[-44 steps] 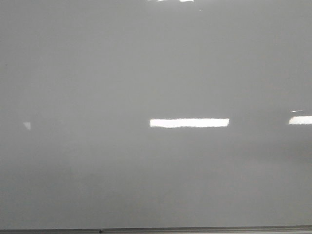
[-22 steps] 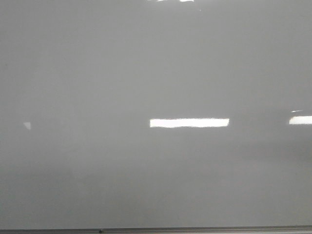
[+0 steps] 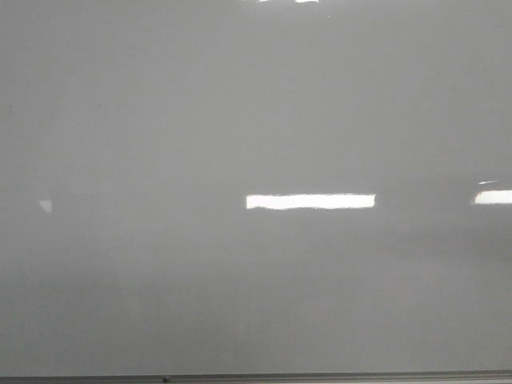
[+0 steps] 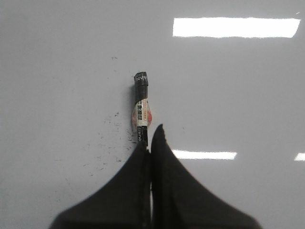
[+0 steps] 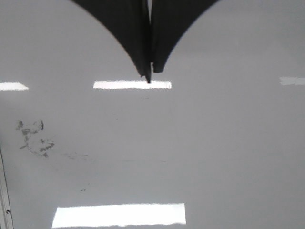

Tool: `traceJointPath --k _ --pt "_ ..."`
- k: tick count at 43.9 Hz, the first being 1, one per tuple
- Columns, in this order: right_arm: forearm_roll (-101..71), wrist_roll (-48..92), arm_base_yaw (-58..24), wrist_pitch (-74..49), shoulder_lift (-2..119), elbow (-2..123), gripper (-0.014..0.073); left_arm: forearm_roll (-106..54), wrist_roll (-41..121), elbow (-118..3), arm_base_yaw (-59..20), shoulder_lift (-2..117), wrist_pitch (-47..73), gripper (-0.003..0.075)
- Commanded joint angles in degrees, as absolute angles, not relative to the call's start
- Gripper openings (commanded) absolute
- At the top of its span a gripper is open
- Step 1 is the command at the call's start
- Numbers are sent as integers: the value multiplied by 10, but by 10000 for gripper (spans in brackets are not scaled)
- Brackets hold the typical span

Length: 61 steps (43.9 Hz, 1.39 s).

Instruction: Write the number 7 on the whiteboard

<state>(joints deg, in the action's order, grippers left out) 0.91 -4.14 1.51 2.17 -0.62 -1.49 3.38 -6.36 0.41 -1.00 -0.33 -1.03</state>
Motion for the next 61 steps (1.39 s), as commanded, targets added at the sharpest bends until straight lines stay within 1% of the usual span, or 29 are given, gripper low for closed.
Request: traceJointPath --k 1,7,16,25,33,39,49,54,61 --pt "15 -43 13 57 -16 -3 -67 27 -68 -12 -9 -12 -56 -20" --pt "8 -44 12 -6 -16 52 -67 28 -68 -76 -9 -9 -29 -20" --pt "7 -43 12 -132 8 202 -67 48 -68 -215 -9 6 82 -20" --pt "7 -43 12 -233 112 331 -67 58 -68 -343 -9 88 188 -20" --pt "7 -42 12 -337 219 410 -67 58 -68 -429 -9 176 263 -20" --pt "7 -42 12 -343 281 419 -67 57 -68 -437 -9 224 283 -20" --pt "7 -42 12 -346 348 417 -67 57 -68 -418 -9 278 308 -20" --pt "7 -9 7 -349 366 417 -67 56 -68 -407 -9 298 302 -20" --pt "7 20 -26 -356 369 415 -67 51 -68 -402 -9 313 307 -20"
